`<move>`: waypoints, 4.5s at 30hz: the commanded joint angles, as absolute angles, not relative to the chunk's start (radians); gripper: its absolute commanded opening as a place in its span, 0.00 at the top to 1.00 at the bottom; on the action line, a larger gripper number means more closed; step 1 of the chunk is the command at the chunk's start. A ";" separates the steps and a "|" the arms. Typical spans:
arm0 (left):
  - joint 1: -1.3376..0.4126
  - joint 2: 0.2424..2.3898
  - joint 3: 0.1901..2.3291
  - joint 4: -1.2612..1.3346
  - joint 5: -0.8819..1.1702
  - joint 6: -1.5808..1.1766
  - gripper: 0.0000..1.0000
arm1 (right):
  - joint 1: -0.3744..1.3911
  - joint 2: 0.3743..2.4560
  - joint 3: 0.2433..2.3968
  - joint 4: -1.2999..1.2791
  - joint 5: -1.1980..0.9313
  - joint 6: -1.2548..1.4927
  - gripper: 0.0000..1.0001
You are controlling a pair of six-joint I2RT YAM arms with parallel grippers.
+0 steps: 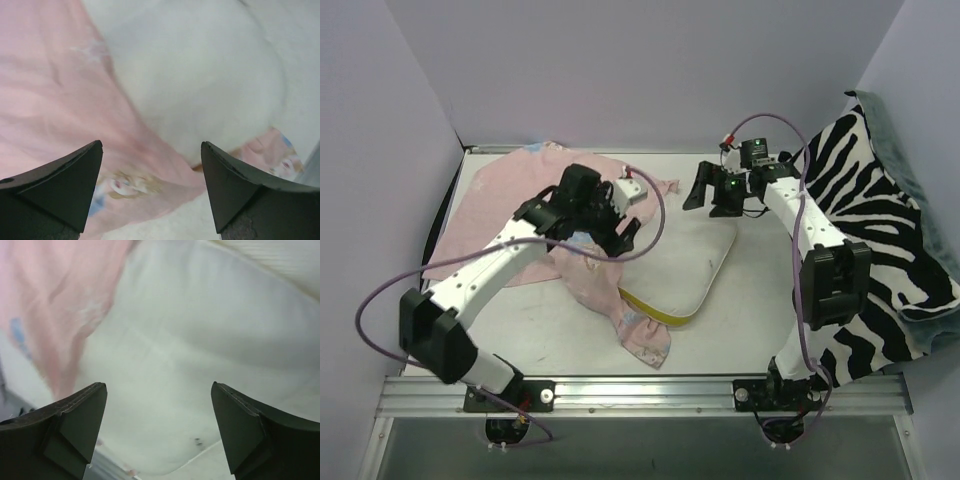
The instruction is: Put the pillow into the pillowcase
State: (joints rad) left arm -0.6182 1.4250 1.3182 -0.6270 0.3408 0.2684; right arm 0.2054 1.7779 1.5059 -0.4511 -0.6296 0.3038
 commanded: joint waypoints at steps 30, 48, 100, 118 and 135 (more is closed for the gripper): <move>-0.595 1.813 1.666 -0.732 0.143 0.089 0.15 | 0.195 1.678 1.218 -0.673 -0.779 0.152 0.19; -0.578 2.235 1.973 -0.790 0.179 0.038 0.47 | 0.179 1.822 1.173 -0.558 -0.816 0.290 0.56; -0.695 2.218 1.996 -0.347 0.581 -0.635 1.00 | 0.330 1.694 1.200 -0.508 -0.865 0.262 1.00; -0.598 1.895 1.830 -0.802 0.140 0.268 0.16 | 0.054 1.741 1.296 -0.653 -0.709 0.253 0.18; -0.666 2.126 1.890 -0.870 -0.123 0.367 0.30 | 0.107 1.878 1.131 -0.580 -0.931 0.334 0.40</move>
